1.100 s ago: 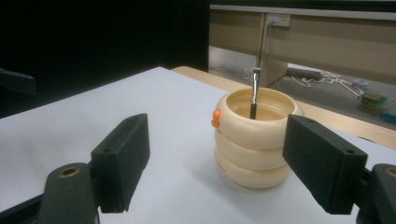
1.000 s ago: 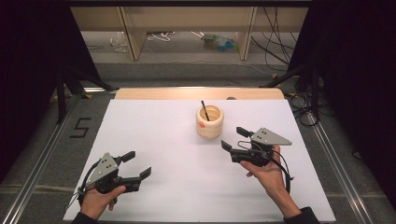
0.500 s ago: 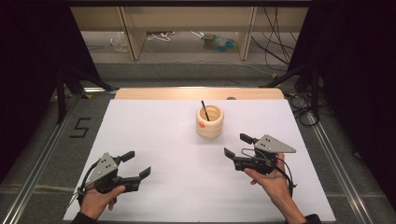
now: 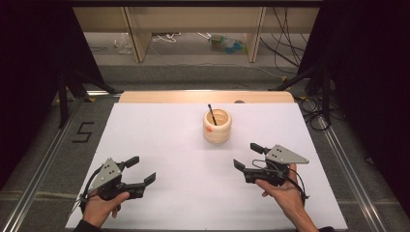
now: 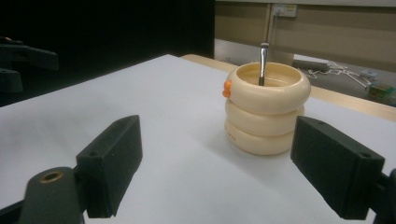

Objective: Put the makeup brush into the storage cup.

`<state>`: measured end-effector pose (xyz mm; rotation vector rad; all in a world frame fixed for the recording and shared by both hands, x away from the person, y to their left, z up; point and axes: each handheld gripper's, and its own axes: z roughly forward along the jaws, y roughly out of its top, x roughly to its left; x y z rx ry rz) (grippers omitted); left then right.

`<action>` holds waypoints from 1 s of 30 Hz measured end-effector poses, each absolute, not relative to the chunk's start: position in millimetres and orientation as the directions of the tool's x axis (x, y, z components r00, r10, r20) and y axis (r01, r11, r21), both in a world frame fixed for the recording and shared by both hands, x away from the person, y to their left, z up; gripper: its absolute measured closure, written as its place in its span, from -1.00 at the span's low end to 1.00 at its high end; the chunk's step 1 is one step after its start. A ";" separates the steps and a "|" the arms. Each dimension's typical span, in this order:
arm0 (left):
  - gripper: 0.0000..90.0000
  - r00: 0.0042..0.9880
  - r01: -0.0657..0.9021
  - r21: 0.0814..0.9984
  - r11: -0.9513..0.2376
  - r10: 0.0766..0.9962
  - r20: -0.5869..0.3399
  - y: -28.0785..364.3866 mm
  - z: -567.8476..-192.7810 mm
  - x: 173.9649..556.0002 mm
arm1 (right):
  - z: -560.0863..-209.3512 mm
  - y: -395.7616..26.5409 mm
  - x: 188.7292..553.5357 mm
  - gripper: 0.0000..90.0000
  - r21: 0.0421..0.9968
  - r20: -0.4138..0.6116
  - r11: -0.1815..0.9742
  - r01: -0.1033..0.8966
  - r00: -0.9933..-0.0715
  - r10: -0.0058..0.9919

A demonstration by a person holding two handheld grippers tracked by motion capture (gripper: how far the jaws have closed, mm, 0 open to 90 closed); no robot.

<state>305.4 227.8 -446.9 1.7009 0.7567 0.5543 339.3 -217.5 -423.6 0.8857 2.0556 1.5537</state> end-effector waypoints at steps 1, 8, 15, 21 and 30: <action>-0.64 0.685 0.194 0.968 -0.162 0.728 -0.016 228.0 -446.8 305.8 | -423.4 -218.3 338.7 -0.60 0.955 0.050 0.176 0.239 -0.713 0.699; -0.64 0.682 0.198 0.967 -0.158 0.731 -0.020 228.0 -447.1 305.3 | -425.0 -222.5 335.1 -0.60 0.958 0.049 0.168 0.231 -0.711 0.701; -0.64 0.683 0.203 0.967 -0.157 0.730 -0.025 227.1 -447.4 304.9 | -424.8 -225.0 330.0 -0.60 0.956 0.036 0.181 0.229 -0.708 0.705; -0.64 0.683 0.204 0.966 -0.157 0.730 -0.026 226.9 -447.5 304.8 | -427.2 -225.5 328.4 -0.60 0.958 0.036 0.179 0.224 -0.714 0.699; -0.64 0.683 0.203 0.966 -0.158 0.730 -0.024 227.2 -447.6 304.9 | -428.7 -225.8 321.2 -0.60 0.952 0.052 0.182 0.248 -0.712 0.700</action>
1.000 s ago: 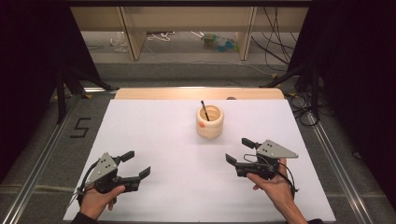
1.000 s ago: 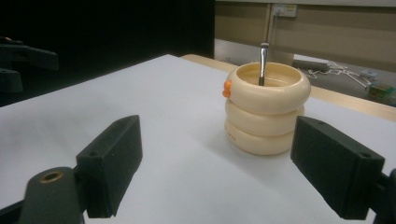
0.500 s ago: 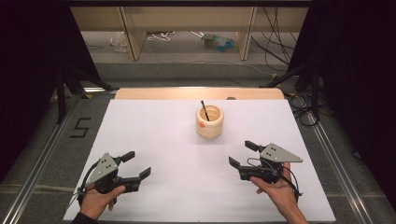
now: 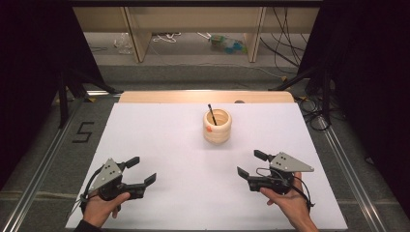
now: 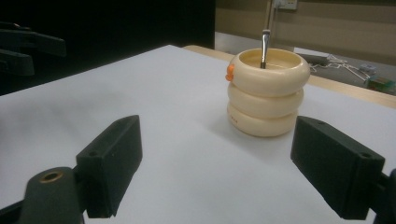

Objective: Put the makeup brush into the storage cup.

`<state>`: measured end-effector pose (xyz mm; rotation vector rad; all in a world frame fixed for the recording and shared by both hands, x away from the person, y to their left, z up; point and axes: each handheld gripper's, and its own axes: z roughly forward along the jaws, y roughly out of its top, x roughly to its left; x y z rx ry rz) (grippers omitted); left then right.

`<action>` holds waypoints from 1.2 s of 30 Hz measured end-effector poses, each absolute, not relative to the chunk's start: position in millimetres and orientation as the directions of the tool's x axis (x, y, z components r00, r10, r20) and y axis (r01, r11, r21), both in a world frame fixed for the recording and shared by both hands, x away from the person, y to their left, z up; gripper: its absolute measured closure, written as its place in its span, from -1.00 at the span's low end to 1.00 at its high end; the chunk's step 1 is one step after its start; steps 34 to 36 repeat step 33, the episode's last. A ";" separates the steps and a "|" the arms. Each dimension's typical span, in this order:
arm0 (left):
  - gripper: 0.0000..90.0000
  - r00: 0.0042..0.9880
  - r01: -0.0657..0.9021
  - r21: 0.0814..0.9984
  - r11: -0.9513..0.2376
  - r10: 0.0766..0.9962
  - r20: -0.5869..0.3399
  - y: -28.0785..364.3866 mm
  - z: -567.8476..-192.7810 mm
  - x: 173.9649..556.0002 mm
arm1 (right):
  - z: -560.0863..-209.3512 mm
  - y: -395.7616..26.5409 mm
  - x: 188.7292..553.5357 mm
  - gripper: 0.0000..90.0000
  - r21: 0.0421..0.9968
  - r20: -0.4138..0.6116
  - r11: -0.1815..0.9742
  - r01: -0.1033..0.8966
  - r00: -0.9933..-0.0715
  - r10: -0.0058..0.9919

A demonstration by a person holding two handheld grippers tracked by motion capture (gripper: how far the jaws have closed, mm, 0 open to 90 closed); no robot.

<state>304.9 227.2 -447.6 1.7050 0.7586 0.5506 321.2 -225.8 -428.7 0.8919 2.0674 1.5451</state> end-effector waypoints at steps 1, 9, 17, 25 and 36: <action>-0.64 0.683 0.204 0.966 -0.159 0.730 -0.024 227.1 -447.7 304.9 | -428.1 -227.0 320.1 -0.60 0.948 0.048 0.194 0.253 -0.714 0.698; -0.64 0.684 0.203 0.966 -0.159 0.730 -0.024 226.7 -447.8 304.7 | -428.5 -228.8 314.8 -0.61 0.949 0.053 0.188 0.253 -0.716 0.696; -0.64 0.681 0.215 0.965 -0.149 0.732 -0.039 225.5 -447.8 303.7 | -428.9 -229.1 315.7 -0.61 0.948 0.041 0.199 0.247 -0.717 0.696; -0.64 0.679 0.221 0.965 -0.141 0.733 -0.048 225.0 -448.0 303.2 | -429.2 -229.4 316.3 -0.62 0.949 0.038 0.201 0.243 -0.719 0.694; -0.64 0.684 0.210 0.966 -0.151 0.728 -0.035 225.3 -448.0 304.5 | -429.2 -229.1 316.0 -0.61 0.948 0.041 0.199 0.247 -0.719 0.694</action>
